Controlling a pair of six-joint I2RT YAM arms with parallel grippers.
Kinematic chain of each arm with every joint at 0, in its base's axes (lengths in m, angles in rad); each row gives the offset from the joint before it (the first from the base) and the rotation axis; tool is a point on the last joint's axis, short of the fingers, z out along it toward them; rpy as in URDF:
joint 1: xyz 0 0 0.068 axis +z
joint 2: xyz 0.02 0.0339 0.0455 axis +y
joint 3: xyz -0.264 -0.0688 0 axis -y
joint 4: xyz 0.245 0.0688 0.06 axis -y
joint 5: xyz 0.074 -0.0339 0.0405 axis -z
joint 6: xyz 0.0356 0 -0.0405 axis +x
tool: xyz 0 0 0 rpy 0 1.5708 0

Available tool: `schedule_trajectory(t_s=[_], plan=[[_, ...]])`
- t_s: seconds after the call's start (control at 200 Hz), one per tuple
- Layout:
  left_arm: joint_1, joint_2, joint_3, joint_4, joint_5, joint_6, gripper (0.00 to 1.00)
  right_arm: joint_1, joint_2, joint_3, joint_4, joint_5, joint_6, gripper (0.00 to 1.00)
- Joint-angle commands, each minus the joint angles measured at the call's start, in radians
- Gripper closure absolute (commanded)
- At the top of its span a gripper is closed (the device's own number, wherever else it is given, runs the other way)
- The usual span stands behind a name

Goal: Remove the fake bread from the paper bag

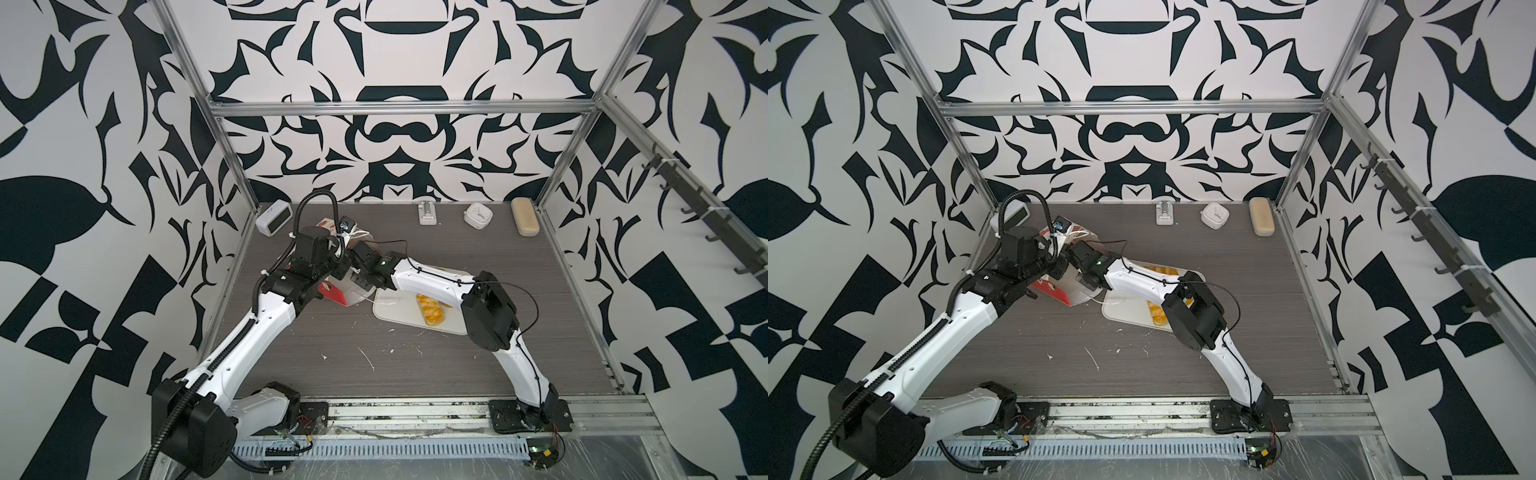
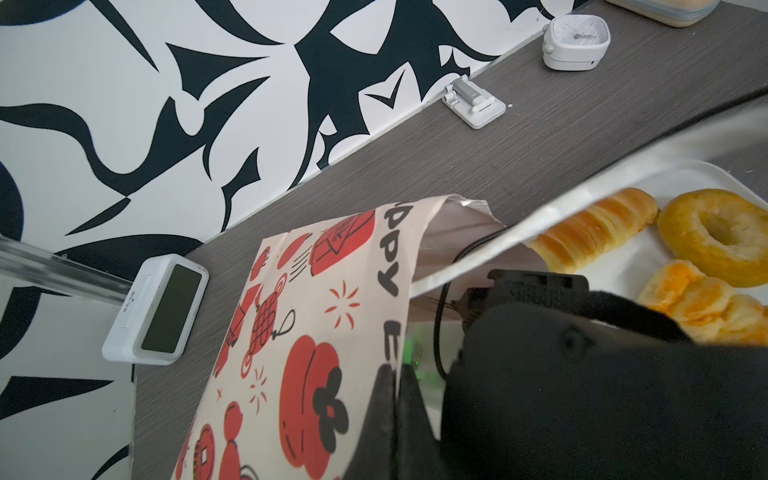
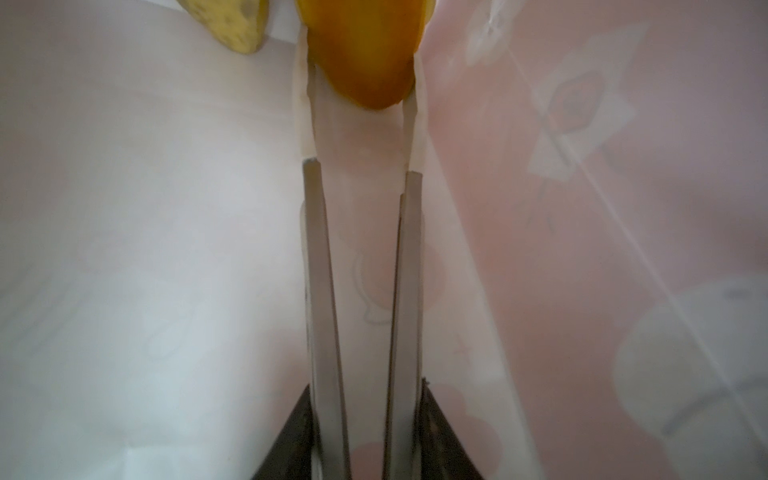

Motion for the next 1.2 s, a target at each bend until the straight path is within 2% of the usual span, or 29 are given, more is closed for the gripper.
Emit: schedule_trajectory(t_s=[0.0, 0.34, 0.52, 0.715, 0.95, 1.15, 1.195], plan=[[-0.026, -0.006, -0.022, -0.021, 0.082, 0.009, 1.00, 0.010, -0.105, -0.012, 0.109, 0.025, 0.041, 0.70], [-0.025, 0.020, -0.017, -0.012, 0.064, 0.012, 1.00, 0.010, -0.250, -0.150, 0.021, 0.017, 0.100, 0.72], [-0.026, 0.021, -0.022, -0.011, 0.056, 0.015, 1.00, 0.002, -0.310, -0.192, -0.039, -0.040, 0.143, 0.72], [-0.026, 0.021, -0.019, -0.009, 0.066, 0.015, 1.00, -0.011, -0.362, -0.242, -0.013, -0.087, 0.194, 0.72], [-0.025, 0.036, 0.026, -0.040, 0.070, 0.021, 1.00, -0.012, -0.292, -0.145, -0.059, -0.088, 0.204, 0.72], [-0.025, 0.054, 0.047, -0.054, 0.045, 0.036, 1.00, -0.030, -0.220, -0.007, -0.149, -0.138, 0.242, 0.73], [-0.025, 0.055, 0.045, -0.053, 0.039, 0.038, 1.00, -0.033, -0.214, 0.013, -0.171, -0.192, 0.247, 0.73]])
